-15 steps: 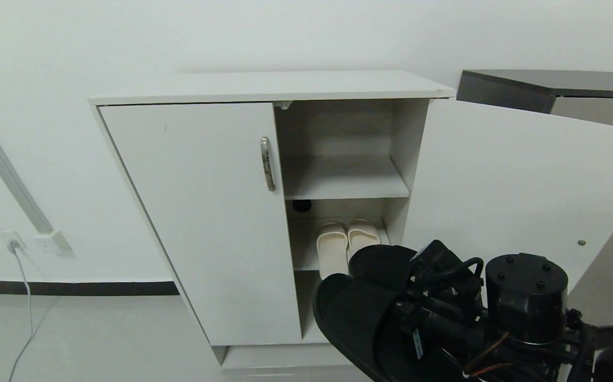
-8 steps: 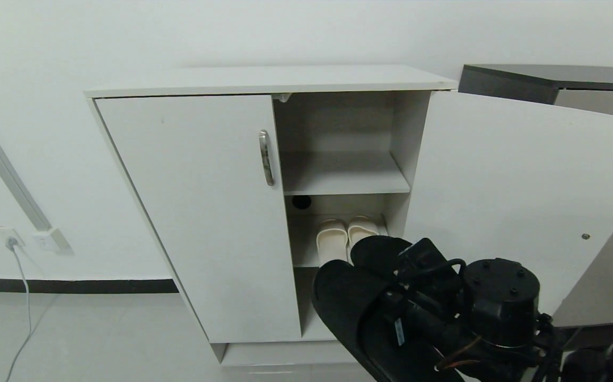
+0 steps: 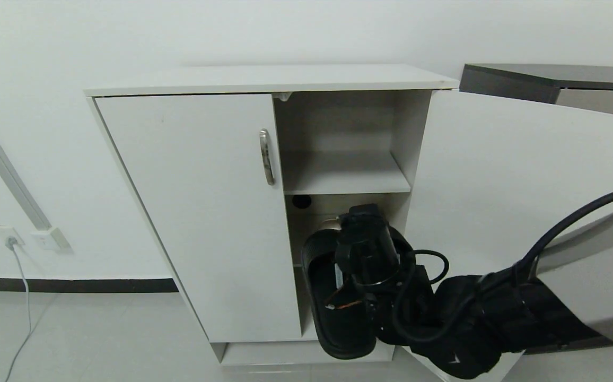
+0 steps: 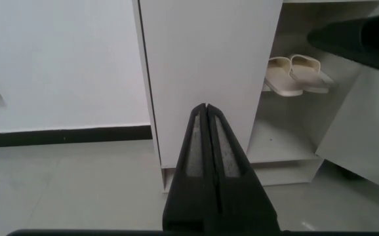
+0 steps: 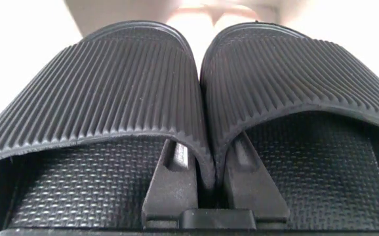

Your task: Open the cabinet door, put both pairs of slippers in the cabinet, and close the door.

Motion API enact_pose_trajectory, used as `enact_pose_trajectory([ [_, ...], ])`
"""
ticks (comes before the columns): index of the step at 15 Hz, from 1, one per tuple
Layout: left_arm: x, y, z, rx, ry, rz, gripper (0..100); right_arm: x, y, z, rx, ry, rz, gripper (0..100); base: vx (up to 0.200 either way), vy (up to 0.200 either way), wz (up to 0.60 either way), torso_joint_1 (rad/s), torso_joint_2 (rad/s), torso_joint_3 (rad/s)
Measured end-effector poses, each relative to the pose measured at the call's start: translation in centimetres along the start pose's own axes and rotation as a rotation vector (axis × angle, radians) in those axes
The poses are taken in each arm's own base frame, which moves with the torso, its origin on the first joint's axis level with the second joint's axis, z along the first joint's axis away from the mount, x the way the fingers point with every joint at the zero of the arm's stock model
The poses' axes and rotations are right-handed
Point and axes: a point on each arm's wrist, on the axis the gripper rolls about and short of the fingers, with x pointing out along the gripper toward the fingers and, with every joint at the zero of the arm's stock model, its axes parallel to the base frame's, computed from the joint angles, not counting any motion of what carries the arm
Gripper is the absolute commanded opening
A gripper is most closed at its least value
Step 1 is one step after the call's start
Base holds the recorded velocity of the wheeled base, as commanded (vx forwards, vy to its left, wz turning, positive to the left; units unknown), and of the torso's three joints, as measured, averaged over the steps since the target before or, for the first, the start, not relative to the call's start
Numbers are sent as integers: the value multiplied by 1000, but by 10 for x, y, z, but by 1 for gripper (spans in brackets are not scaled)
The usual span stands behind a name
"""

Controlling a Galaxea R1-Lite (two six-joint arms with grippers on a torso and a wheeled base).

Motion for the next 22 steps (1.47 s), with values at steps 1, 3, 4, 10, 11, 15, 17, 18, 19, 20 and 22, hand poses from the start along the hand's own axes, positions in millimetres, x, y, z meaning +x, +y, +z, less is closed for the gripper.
enact_pose_trajectory([
  [1,0,0,0,0,0,0,0,0,3,11,23,-19,-34,0,0,0,0,0,0,0],
  [3,0,0,0,1,0,0,0,-1,6,28,44,-64,-59,0,0,0,0,0,0,0],
  [4,0,0,0,1,0,0,0,-3,6,33,29,-76,-64,0,0,0,0,0,0,0],
  [10,0,0,0,1,-1,0,0,-5,0,57,34,-127,-77,0,0,0,0,0,0,0],
  [11,0,0,0,1,0,0,0,-5,0,57,28,-127,-77,0,0,0,0,0,0,0],
  [15,0,0,0,1,-1,0,0,-5,0,59,16,-133,-77,0,0,0,0,0,0,0],
  [17,0,0,0,1,0,-1,0,-5,2,61,10,-137,-75,0,0,0,0,0,0,0],
  [18,0,0,0,1,0,-1,0,-5,2,62,6,-138,-74,0,200,0,0,2,-2,2],
  [19,0,0,0,1,0,-1,0,-5,2,62,6,-139,-76,0,200,0,0,7,2,-2],
  [20,0,0,0,1,0,-2,0,-5,2,62,6,-140,-75,0,200,0,0,-2,-2,2],
  [22,0,0,0,1,0,-2,0,-6,2,64,8,-144,-73,0,200,0,0,-5,0,5],
])
